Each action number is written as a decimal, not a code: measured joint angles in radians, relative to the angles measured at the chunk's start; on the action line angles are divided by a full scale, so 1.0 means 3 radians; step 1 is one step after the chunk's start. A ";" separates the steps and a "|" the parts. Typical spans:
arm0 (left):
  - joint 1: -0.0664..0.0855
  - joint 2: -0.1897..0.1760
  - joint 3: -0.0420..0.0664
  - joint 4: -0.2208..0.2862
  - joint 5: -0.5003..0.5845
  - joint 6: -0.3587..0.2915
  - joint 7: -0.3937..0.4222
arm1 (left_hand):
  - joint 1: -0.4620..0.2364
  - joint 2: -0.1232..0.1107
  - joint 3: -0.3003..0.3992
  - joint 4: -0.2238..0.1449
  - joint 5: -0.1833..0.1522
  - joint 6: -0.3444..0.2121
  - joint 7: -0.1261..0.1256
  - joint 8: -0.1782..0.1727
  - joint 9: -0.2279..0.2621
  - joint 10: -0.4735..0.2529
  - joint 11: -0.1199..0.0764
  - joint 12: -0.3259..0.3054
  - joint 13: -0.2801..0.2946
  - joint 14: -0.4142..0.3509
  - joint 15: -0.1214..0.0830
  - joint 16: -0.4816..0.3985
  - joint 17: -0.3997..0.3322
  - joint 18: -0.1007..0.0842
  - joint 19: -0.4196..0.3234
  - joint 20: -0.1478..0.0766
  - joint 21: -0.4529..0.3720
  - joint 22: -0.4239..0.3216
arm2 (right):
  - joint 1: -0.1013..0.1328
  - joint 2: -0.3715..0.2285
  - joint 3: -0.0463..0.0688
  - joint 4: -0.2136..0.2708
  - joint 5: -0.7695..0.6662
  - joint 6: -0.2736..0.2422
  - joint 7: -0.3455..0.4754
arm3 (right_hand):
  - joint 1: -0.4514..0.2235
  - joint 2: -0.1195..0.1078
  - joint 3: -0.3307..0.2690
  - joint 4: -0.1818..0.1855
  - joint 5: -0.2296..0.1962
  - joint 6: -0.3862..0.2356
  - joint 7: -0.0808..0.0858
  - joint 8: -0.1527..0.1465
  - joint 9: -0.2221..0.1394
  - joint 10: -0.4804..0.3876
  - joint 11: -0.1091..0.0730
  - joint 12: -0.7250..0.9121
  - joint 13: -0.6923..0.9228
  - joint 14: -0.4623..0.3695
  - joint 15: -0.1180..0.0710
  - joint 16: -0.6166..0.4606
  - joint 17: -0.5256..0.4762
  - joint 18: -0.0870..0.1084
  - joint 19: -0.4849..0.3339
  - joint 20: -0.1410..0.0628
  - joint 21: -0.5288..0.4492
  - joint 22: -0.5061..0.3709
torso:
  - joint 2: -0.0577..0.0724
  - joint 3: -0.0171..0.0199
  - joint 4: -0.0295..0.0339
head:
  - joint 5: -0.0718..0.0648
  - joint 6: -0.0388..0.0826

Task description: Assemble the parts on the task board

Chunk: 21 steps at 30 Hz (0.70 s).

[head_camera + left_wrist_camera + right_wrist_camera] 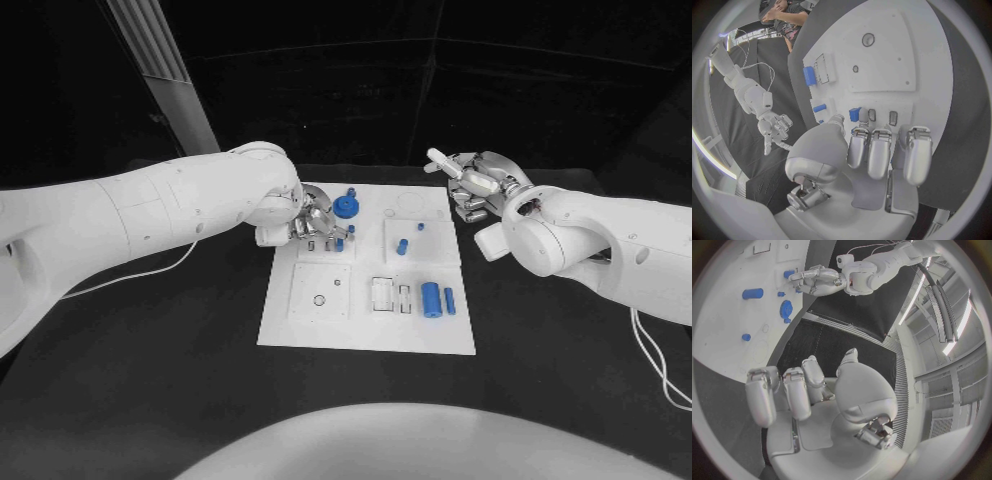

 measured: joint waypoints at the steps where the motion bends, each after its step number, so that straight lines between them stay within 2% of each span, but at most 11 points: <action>1: -0.0001 0.0003 0.0000 -0.0003 0.0000 0.0003 0.0000 | 0.0018 0.0008 0.0006 -0.0006 0.0014 0.0000 0.0000 0.0000 0.0006 0.0000 0.0000 0.0000 0.0000 0.0000 0.0000 0.0000 0.0000 0.0000 0.0000 0.0000 0.0000 0.0000 | 0.0000 0.0002 0.0000 0.0000 0.0000 0.0000 -0.0002 | 0.0000 0.0000 0.0000 0.0000 0.0000 0.0000 0.0000 0.0000 0.0000 0.0000 0.0000 0.0000 0.0000 0.0000 0.0000 0.0000 0.0000 0.0000 0.0000 0.0000 0.0000 0.0000 | 0.0000 0.0000 0.0000 | -0.0001 0.0000; 6: -0.0003 0.0007 0.0000 -0.0010 0.0000 0.0015 -0.0002 | 0.0157 -0.0032 0.0052 -0.0014 0.0038 0.0018 -0.0018 -0.0041 0.0037 0.0008 -0.0007 0.0000 0.0000 0.0000 0.0000 0.0000 0.0000 0.0000 -0.0012 -0.0012 0.0000 0.0000 | 0.0000 0.0004 0.0000 -0.0001 0.0000 0.0000 -0.0008 | 0.0000 0.0000 0.0000 0.0000 0.0000 0.0000 0.0000 0.0000 0.0000 0.0000 0.0000 0.0000 0.0000 0.0000 0.0000 0.0000 0.0000 0.0000 0.0000 0.0000 0.0000 0.0000 | 0.0000 0.0000 0.0000 | -0.0010 0.0000; 9: -0.0004 0.0011 0.0000 -0.0017 0.0000 0.0023 -0.0003 | 0.0217 -0.0005 0.0098 -0.0014 0.0041 0.0018 -0.0018 -0.0055 0.0053 0.0011 -0.0014 0.0000 0.0000 0.0000 0.0000 0.0000 0.0000 0.0000 -0.0012 -0.0012 0.0000 0.0000 | 0.0000 0.0006 0.0000 -0.0001 -0.0001 0.0001 -0.0012 | 0.0000 0.0000 0.0000 0.0000 0.0000 0.0000 0.0000 0.0000 0.0000 0.0000 0.0000 0.0000 0.0000 0.0000 0.0000 0.0000 0.0000 0.0000 0.0000 0.0000 0.0000 0.0000 | 0.0000 0.0000 0.0000 | -0.0011 0.0000; 18: -0.0008 0.0027 0.0000 -0.0041 -0.0001 0.0045 -0.0004 | 0.0368 0.0067 0.0256 -0.0004 0.0211 0.0049 -0.0025 -0.0128 0.0094 0.0000 -0.0024 0.0000 0.0003 0.0000 -0.0025 0.0000 0.0000 0.0000 0.0000 -0.0024 0.0000 0.0000 | 0.0000 0.0013 0.0000 -0.0005 -0.0001 0.0001 -0.0021 | 0.0013 0.0013 0.0000 0.0000 0.0000 0.0000 0.0000 0.0000 0.0000 0.0000 0.0000 0.0000 -0.0005 0.0000 0.0000 0.0000 0.0000 0.0001 0.0000 0.0000 0.0000 0.0000 | 0.0000 0.0000 0.0002 | -0.0011 0.0000; 21: -0.0010 0.0027 0.0000 -0.0048 -0.0001 0.0051 -0.0003 | 0.0391 0.0044 0.0278 -0.0009 0.0314 0.0054 -0.0030 -0.0148 0.0110 0.0000 -0.0024 0.0000 0.0004 0.0000 -0.0025 0.0000 0.0000 0.0000 0.0000 -0.0024 0.0000 0.0000 | 0.0000 0.0015 0.0000 -0.0006 -0.0001 0.0001 -0.0025 | 0.0013 0.0013 0.0000 0.0000 0.0000 0.0000 0.0000 0.0000 0.0000 0.0000 0.0000 0.0000 -0.0007 0.0000 0.0000 0.0000 0.0000 0.0000 0.0000 0.0000 0.0000 0.0000 | 0.0000 0.0000 0.0002 | -0.0014 0.0000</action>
